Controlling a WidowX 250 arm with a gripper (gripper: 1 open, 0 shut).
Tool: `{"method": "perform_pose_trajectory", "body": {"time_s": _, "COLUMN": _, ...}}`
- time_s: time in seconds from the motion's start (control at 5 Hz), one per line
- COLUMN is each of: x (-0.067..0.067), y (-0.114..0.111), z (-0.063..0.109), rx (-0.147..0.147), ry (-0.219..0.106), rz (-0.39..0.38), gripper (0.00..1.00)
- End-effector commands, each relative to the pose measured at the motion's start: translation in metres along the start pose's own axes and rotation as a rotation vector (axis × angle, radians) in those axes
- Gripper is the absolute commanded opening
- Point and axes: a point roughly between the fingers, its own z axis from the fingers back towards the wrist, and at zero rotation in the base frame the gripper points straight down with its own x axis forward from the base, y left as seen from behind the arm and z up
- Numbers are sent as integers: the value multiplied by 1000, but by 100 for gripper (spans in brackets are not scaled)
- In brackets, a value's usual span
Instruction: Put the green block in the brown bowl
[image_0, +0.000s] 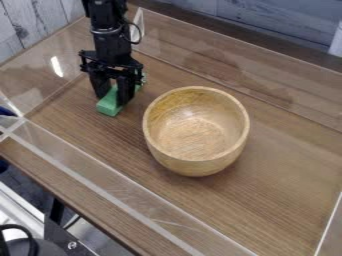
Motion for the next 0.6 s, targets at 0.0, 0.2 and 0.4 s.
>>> {"method": "perform_pose_trajectory", "body": {"time_s": 0.0, "x": 11, "y": 1, "z": 21, "rx": 20, "ry": -62, "rz": -6, "gripper": 0}}
{"method": "perform_pose_trajectory", "body": {"time_s": 0.2, "x": 11, "y": -2, "z": 28, "rx": 17, "ry": -73, "rz": -6, "gripper": 0}}
{"method": "perform_pose_trajectory", "body": {"time_s": 0.4, "x": 11, "y": -4, "z": 34, "rx": 15, "ry": -82, "rz": -5, "gripper": 0}}
